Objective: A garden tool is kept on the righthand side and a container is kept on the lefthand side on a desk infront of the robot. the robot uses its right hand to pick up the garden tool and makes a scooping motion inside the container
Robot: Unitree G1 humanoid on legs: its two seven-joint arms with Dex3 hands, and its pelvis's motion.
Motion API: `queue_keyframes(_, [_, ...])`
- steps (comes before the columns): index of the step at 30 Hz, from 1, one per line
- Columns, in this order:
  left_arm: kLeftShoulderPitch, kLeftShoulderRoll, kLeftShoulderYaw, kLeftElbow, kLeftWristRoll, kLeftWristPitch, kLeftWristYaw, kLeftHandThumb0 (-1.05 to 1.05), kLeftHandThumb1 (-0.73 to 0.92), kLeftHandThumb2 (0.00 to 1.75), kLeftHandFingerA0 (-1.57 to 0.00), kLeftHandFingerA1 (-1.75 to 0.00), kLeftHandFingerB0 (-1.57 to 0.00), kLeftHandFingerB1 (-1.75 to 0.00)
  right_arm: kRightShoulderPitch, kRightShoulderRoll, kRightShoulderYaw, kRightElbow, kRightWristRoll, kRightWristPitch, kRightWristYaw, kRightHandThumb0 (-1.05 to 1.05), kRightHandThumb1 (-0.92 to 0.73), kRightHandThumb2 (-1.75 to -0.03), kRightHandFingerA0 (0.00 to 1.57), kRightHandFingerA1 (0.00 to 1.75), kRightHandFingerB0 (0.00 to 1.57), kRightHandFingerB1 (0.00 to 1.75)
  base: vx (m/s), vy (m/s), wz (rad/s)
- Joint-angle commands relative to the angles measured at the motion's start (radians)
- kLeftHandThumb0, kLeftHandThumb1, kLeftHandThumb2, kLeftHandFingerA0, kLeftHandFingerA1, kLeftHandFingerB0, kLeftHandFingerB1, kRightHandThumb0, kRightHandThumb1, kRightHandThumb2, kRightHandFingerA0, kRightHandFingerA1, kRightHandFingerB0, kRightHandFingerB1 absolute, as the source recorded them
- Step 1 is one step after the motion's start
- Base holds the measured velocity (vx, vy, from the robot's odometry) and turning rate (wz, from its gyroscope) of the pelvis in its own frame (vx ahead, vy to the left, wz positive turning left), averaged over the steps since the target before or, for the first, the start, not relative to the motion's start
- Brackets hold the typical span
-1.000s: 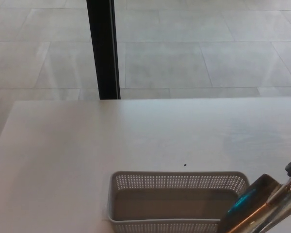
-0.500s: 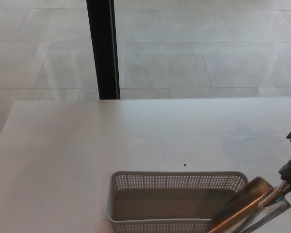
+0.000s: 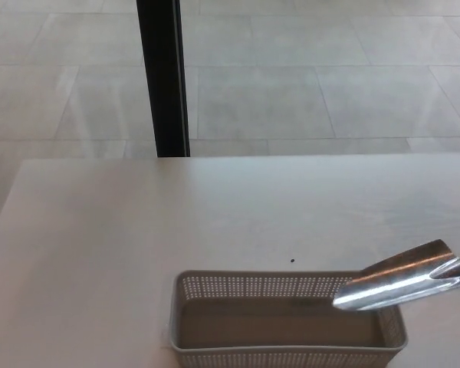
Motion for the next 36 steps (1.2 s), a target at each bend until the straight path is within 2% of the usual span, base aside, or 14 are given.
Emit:
queue_keyframes(1, [0.01, 0.022, 0.001, -0.003, -0.007, -0.014, -0.011, -0.54, 0.68, 0.6, -0.69, -0.71, -0.62, -0.48, -0.058, 0.016, -0.063, 0.123, 0.159, 0.028, 0.122, -0.13, -0.61, -0.81, 0.96, 1.75, 0.67, 1.48, 0.0, 0.0, 0.0])
queue_keyframes(3, [0.008, 0.023, -0.001, -0.003, -0.005, -0.008, -0.007, -0.55, 0.68, 0.6, -0.65, -0.71, -0.59, -0.48, -0.062, 0.013, -0.058, 0.126, 0.133, 0.016, 0.112, -0.19, -0.62, -0.72, 0.78, 1.74, 0.72, 1.46, 0.0, 0.0, 0.0])
queue_keyframes(15, [-0.005, 0.025, -0.013, -0.003, 0.003, -0.007, -0.002, -0.58, 0.67, 0.6, -0.69, -0.78, -0.63, -0.48, -0.091, 0.002, 0.049, 0.033, -0.066, -0.009, 0.054, -0.36, -0.8, -0.64, 0.84, 1.75, 0.77, 1.21, 0.0, 0.0, 0.0])
queue_keyframes(16, [-0.006, 0.027, -0.019, -0.003, 0.009, -0.011, 0.0, -0.58, 0.67, 0.6, -0.68, -0.79, -0.62, -0.48, -0.1, 0.005, 0.066, 0.021, -0.099, 0.003, 0.047, -0.39, -0.58, -0.99, 1.15, 1.34, 0.81, 1.11, 0.0, 0.0, 0.0])
queue_keyframes(17, [-0.008, 0.026, -0.015, -0.002, 0.002, -0.004, -0.005, -0.58, 0.67, 0.6, -0.67, -0.72, -0.62, -0.47, -0.106, 0.007, 0.076, 0.016, -0.109, 0.003, 0.042, -0.38, -0.58, -0.99, 1.15, 1.34, 0.81, 1.09, 0.0, 0.0, 0.0])
queue_keyframes(19, [-0.008, 0.027, -0.017, -0.002, 0.002, -0.005, -0.002, -0.58, 0.67, 0.6, -0.67, -0.72, -0.62, -0.47, -0.109, 0.009, 0.085, 0.014, -0.116, 0.007, 0.033, -0.38, -0.58, -0.99, 1.15, 1.34, 0.81, 1.09, 0.0, 0.0, 0.0])
queue_keyframes(20, [-0.009, 0.027, -0.018, -0.001, 0.003, -0.008, -0.003, -0.59, 0.67, 0.6, -0.68, -0.81, -0.63, -0.47, -0.117, 0.019, 0.095, 0.0, -0.128, 0.021, 0.044, -0.31, -0.7, -0.65, 0.87, 1.75, 0.75, 1.33, 0.0, 0.0, 0.0])
queue_keyframes(21, [-0.009, 0.026, -0.012, 0.001, -0.005, -0.005, -0.006, -0.58, 0.66, 0.6, -0.68, -0.76, -0.62, -0.46, -0.119, 0.023, 0.099, 0.0, -0.138, 0.02, 0.022, -0.3, -0.68, -0.65, 0.89, 1.75, 0.76, 1.34, 0.0, 0.0, 0.0])
queue_keyframes(22, [-0.008, 0.025, -0.008, 0.003, -0.008, -0.013, -0.007, -0.56, 0.65, 0.6, -0.7, -0.69, -0.64, -0.47, -0.125, 0.029, 0.107, -0.005, -0.152, 0.03, 0.022, -0.38, -0.54, -0.96, 1.17, 1.34, 0.83, 1.09, 0.0, 0.0, 0.0])
queue_keyframes(23, [-0.007, 0.023, -0.007, 0.005, -0.009, -0.018, -0.009, -0.57, 0.65, 0.6, -0.64, -0.6, -0.61, -0.45, -0.126, 0.032, 0.111, -0.005, -0.163, 0.035, 0.012, -0.31, -0.7, -0.64, 0.88, 1.75, 0.76, 1.36, 0.0, 0.0, 0.0])
queue_keyframes(27, [-0.008, 0.022, -0.01, 0.01, -0.003, -0.013, -0.005, -0.58, 0.66, 0.59, -0.67, -0.65, -0.6, -0.44, -0.119, 0.038, 0.118, -0.046, -0.18, 0.104, 0.1, -0.42, -0.59, -0.98, 1.16, 1.36, 0.82, 1.11, 0.0, 0.0, 0.0])
queue_keyframes(28, [-0.008, 0.023, -0.011, 0.01, -0.002, -0.014, -0.005, -0.6, 0.65, 0.59, -0.7, -0.77, -0.64, -0.47, -0.117, 0.04, 0.121, -0.065, -0.19, 0.14, 0.147, -0.32, -0.76, -0.66, 0.85, 1.75, 0.73, 1.32, 0.0, 0.0, 0.0])
queue_keyframes(29, [-0.007, 0.023, -0.013, 0.01, 0.0, -0.015, -0.005, -0.6, 0.65, 0.59, -0.7, -0.77, -0.64, -0.47, -0.117, 0.043, 0.123, -0.08, -0.199, 0.173, 0.185, -0.32, -0.76, -0.66, 0.85, 1.75, 0.73, 1.32, 0.0, 0.0, 0.0])
queue_keyframes(36, [-0.001, 0.024, -0.01, -0.003, -0.011, -0.017, -0.018, -0.59, 0.66, 0.6, -0.66, -0.66, -0.61, -0.47, -0.099, 0.091, 0.128, -0.154, -0.297, 0.369, 0.27, -0.34, -0.76, -0.71, 0.88, 1.68, 0.84, 0.84, 0.0, 0.0, 0.0])
